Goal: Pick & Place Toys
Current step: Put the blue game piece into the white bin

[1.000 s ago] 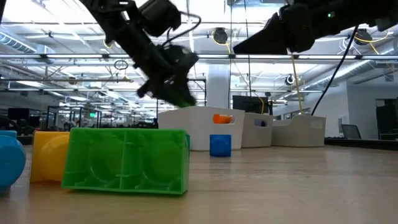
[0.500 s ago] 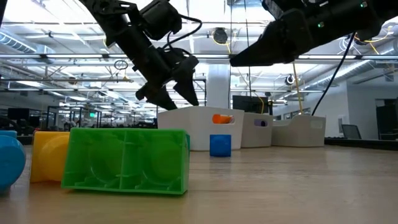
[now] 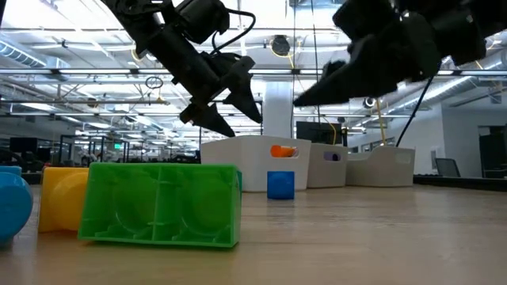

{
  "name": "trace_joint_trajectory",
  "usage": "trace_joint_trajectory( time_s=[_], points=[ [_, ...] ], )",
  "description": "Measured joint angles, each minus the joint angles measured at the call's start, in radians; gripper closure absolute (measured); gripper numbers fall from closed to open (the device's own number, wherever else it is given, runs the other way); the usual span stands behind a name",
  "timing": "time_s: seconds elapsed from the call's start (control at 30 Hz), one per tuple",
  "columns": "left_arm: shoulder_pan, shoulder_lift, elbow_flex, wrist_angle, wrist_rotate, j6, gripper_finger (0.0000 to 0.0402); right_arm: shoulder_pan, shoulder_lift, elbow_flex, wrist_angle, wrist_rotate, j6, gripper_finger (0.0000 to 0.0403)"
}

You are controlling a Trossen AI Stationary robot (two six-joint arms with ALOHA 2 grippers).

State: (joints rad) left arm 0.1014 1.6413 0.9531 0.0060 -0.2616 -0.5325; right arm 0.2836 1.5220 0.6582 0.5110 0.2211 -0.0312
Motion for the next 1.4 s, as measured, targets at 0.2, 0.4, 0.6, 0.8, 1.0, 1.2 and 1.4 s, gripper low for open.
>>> trace_joint_trajectory(
  time_s=[0.2, 0.4, 0.6, 0.8, 1.0, 1.2, 1.4],
  points=[
    [-0.003, 0.000, 0.000, 0.004, 0.000, -0.001, 0.0021, -0.048, 0.118, 0.009, 0.001, -0.091, 0.052, 0.0119],
    [-0.005, 0.000, 0.000, 0.005, -0.001, 0.001, 0.0020, -0.098, 0.215, 0.008, 0.092, -0.119, 0.047, 0.0136],
    [-0.005, 0.000, 0.000, 0.009, -0.001, 0.004, 0.0021, -0.113, 0.227, 0.008, 0.002, -0.242, 0.113, 0.0147],
    [-0.005, 0.000, 0.000, 0.007, -0.001, 0.004, 0.0020, -0.107, 0.117, 0.007, -0.054, -0.468, 0.187, 0.0154],
    [-0.005, 0.000, 0.000, 0.006, -0.001, 0.001, 0.0021, -0.032, 0.058, 0.008, 0.003, -0.238, 0.031, 0.0159],
    [-0.005, 0.000, 0.000, 0.011, -0.001, 0.000, 0.0021, -0.016, 0.112, 0.008, 0.016, -0.090, -0.008, 0.0139],
    [-0.005, 0.000, 0.000, 0.025, -0.002, 0.000, 0.0020, -0.063, 0.233, 0.008, 0.182, -0.104, 0.026, 0.0093]
  ],
)
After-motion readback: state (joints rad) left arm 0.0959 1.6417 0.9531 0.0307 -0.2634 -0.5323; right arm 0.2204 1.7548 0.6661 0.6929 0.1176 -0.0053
